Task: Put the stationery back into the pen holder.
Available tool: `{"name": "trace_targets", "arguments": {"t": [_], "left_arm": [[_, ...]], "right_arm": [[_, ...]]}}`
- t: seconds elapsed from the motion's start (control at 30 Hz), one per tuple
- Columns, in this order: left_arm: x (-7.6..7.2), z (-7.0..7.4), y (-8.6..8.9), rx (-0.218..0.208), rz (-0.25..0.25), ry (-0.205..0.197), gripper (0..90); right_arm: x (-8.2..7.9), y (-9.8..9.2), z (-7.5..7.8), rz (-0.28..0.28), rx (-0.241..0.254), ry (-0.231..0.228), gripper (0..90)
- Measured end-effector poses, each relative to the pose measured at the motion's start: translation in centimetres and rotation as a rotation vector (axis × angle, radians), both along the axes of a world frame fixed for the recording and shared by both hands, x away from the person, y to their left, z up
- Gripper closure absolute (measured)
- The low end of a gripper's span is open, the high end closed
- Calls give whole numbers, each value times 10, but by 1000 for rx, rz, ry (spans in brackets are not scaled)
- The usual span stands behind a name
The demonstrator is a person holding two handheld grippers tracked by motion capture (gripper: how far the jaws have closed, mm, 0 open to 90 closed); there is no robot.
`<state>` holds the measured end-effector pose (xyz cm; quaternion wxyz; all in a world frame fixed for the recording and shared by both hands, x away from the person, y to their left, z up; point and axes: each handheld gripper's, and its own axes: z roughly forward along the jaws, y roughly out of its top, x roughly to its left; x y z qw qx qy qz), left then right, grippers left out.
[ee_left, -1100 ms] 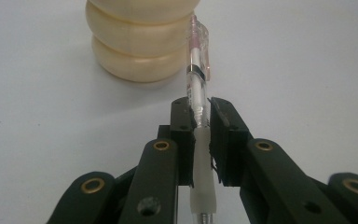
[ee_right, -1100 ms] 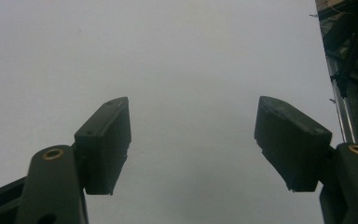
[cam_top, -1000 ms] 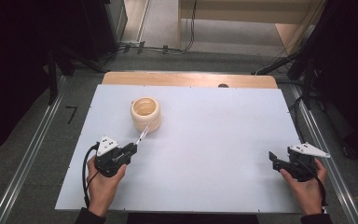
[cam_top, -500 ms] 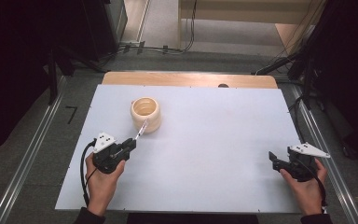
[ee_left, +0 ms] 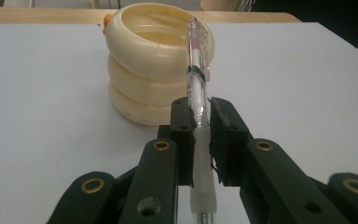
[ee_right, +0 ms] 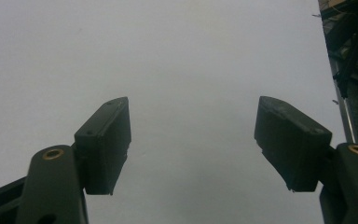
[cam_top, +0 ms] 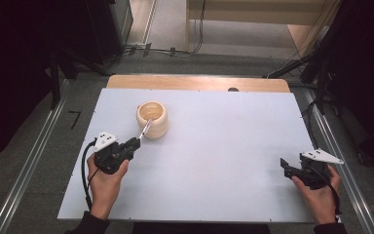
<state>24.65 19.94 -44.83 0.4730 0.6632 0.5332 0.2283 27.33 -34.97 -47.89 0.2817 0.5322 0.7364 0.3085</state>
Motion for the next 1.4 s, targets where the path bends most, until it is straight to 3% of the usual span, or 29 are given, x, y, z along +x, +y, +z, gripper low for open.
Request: {"name": "trace_targets", "arguments": {"t": [0.43, 1.4], "left_arm": [[12, 3, 6, -15, 27, -3, 808], [35, 8, 8, -2, 48, 1, 807]], "right_arm": [[0, -1, -1, -2, 2, 8, 259], [1, 1, -3, 0, 0, 23, 259]]}}
